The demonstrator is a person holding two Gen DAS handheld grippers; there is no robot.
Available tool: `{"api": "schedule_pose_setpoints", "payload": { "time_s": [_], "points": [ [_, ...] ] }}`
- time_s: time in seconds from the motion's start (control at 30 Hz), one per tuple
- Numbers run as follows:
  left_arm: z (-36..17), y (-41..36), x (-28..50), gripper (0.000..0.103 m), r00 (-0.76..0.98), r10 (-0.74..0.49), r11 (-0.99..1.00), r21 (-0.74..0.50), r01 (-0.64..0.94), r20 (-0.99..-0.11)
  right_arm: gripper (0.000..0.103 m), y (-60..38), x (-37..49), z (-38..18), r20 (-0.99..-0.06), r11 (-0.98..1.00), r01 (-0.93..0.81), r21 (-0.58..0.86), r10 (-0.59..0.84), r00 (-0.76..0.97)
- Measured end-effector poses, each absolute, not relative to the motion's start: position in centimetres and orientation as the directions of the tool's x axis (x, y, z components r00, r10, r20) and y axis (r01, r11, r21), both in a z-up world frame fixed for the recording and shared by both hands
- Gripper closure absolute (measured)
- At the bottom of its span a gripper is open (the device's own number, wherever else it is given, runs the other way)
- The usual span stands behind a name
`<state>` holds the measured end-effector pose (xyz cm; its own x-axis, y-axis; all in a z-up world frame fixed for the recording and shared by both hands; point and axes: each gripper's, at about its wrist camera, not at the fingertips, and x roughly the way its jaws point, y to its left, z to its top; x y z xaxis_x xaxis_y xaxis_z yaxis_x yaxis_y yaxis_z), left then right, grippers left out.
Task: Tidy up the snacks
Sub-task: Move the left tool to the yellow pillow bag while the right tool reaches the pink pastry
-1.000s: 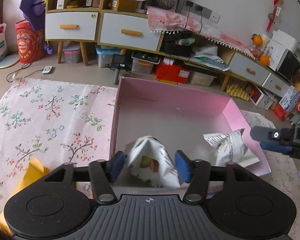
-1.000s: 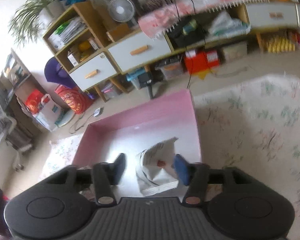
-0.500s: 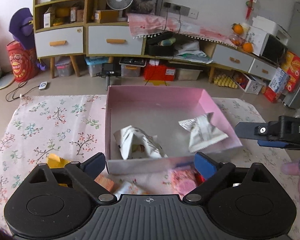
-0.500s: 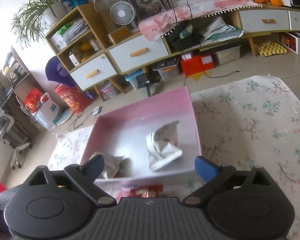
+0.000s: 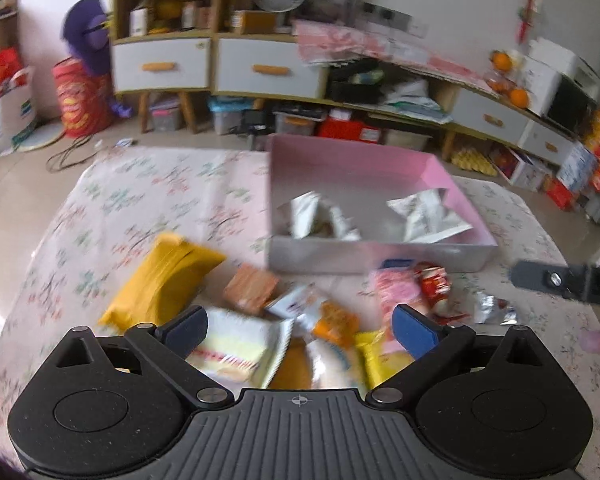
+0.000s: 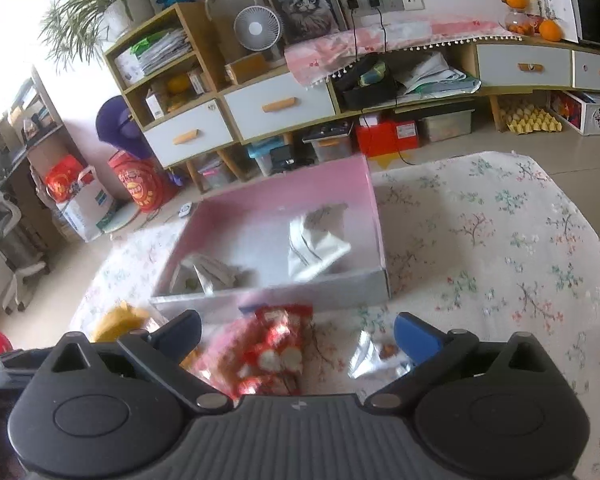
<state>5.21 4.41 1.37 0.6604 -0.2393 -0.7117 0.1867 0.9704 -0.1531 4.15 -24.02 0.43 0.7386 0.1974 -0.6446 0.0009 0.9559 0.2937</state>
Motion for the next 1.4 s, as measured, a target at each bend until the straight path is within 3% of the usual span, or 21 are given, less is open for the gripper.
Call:
{"api": "schedule_pose_setpoints", "payload": {
  "time_s": [0.1,0.3,0.43,0.87,1.03,1.1,1.2,1.27,1.4],
  "points": [
    [1.0,5.7,4.6,0.003,0.671,-0.244,0.969,-0.148,0.197,-0.7,0.013,-23.9,3.5,-0.3,-0.643,0.962,-0.004,0.272,0.185,0.743],
    [-0.6,8.4,4.6,0.003,0.763,-0.158,0.982,-0.015,0.191,-0.627,0.013,-23.2,3.3,-1.1,-0.629,0.967,-0.007,0.254,0.171,0.758],
    [-2.0,9.9,6.1,0.003,0.766,-0.111,0.984,0.037,0.173,-0.633,0.013,-22.3,3.4,-1.5,-0.616,0.972,-0.032,0.233,0.173,0.769],
    [-4.1,12.1,10.5,0.004,0.729,-0.115,0.99,-0.014,0.143,-0.675,0.013,-18.5,4.6,-1.9,-0.594,0.965,-0.146,0.218,0.25,0.764],
    [-4.4,13.0,11.6,0.005,0.708,-0.147,0.989,-0.094,0.115,-0.691,0.021,-16.5,5.1,-2.1,-0.603,0.96,-0.209,0.188,0.281,0.747],
    [-4.5,13.2,11.9,0.009,0.703,-0.164,0.986,-0.121,0.111,-0.692,0.027,-15.9,5.4,-2.2,-0.607,0.956,-0.23,0.183,0.293,0.739],
    [-4.8,13.3,12.3,0.022,0.683,-0.188,0.981,-0.162,0.102,-0.706,0.036,-15.3,5.8,-2.5,-0.617,0.954,-0.241,0.178,0.299,0.727],
    [-5.0,13.3,12.5,0.038,0.666,-0.197,0.979,-0.181,0.094,-0.719,0.043,-15.1,6.3,-2.9,-0.633,0.956,-0.234,0.175,0.291,0.717],
    [-5.1,13.0,12.5,0.057,0.651,-0.195,0.979,-0.183,0.086,-0.734,0.057,-14.9,6.5,-3.6,-0.657,0.962,-0.224,0.156,0.271,0.703]
  ]
}}
